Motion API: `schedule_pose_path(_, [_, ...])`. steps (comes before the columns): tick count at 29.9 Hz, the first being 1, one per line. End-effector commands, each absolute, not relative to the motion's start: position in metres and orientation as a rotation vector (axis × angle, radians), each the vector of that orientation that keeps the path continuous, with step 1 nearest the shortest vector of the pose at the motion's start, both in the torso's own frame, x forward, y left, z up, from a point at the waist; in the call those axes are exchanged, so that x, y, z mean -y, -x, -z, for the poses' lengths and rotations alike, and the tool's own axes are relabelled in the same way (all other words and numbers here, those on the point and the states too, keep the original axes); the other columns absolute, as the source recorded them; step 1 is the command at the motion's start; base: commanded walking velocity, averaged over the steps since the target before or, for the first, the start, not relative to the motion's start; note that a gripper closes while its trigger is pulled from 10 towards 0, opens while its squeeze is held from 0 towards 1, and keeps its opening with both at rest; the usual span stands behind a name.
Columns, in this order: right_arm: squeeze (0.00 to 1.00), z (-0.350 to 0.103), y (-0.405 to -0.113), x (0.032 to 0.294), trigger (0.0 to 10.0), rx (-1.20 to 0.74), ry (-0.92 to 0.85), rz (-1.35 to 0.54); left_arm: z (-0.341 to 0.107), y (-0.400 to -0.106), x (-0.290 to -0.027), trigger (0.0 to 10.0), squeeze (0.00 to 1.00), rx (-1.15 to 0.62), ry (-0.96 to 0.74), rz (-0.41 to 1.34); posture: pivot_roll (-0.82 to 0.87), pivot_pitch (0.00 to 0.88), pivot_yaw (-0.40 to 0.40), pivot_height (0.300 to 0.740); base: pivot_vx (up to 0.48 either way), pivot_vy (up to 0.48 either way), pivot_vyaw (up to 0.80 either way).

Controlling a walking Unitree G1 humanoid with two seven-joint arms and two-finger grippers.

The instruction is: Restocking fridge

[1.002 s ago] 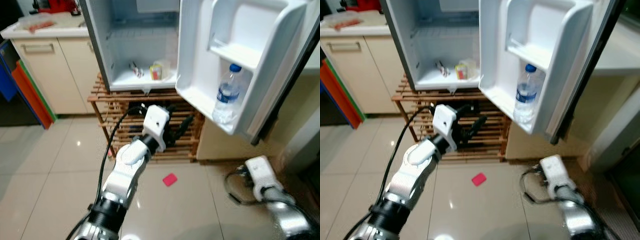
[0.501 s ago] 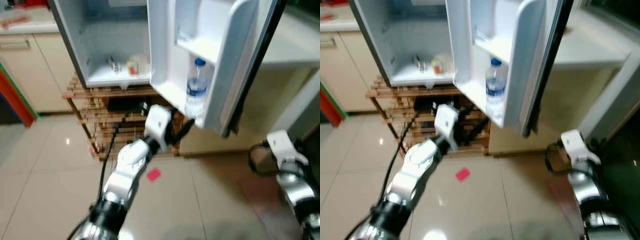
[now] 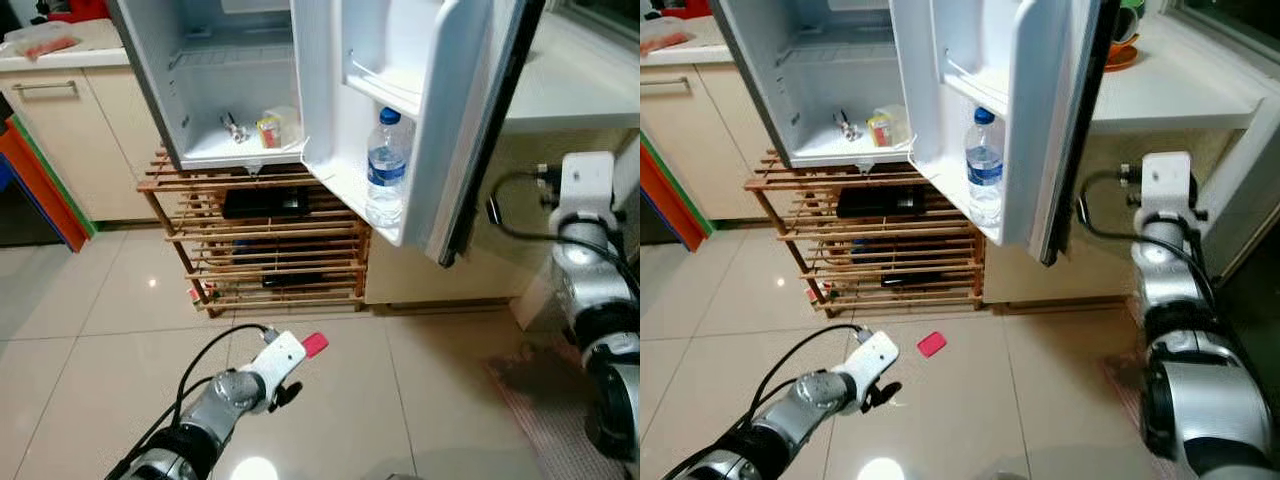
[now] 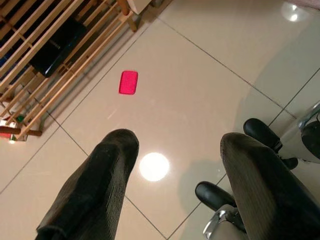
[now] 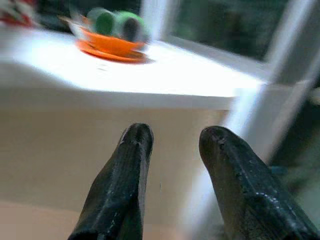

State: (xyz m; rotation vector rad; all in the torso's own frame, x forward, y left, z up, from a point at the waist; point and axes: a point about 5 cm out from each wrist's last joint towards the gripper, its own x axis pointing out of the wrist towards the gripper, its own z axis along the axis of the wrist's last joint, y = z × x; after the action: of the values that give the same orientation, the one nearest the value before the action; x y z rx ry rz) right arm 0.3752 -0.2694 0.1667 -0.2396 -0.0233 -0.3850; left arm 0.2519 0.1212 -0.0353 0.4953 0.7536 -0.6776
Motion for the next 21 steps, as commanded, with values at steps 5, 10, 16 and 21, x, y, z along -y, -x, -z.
schedule_pose_path(5, [0.0, -0.177, -0.392, 0.228, 10.0, 0.063, -0.002, 0.195, 0.041, -0.253, -0.127, 10.0, 0.0, -0.792, -0.534, 0.639, -0.11, 0.0, 0.048, 0.74, 0.0, 0.0, 0.0])
schedule_pose_path(10, [0.0, -0.168, -0.397, 0.191, 10.0, 0.024, -0.172, 0.002, 0.046, -0.248, -0.129, 10.0, 0.0, -0.809, -0.555, 0.641, -0.11, 0.0, 0.048, 0.74, 0.0, 0.0, 0.0])
schedule_pose_path(16, [0.0, -0.187, -0.393, 0.146, 10.0, 0.05, -0.406, -0.341, 0.045, -0.248, -0.124, 10.0, 0.0, -0.791, -0.531, 0.635, -0.1, 0.0, 0.035, 0.74, 0.0, 0.0, 0.0])
schedule_pose_path(21, [0.0, -0.274, -0.316, 0.115, 10.0, 0.311, -0.746, -0.913, 0.046, -0.247, -0.118, 10.0, 0.0, -0.777, -0.499, 0.636, -0.08, 0.0, 0.032, 0.74, 0.0, 0.0, 0.0])
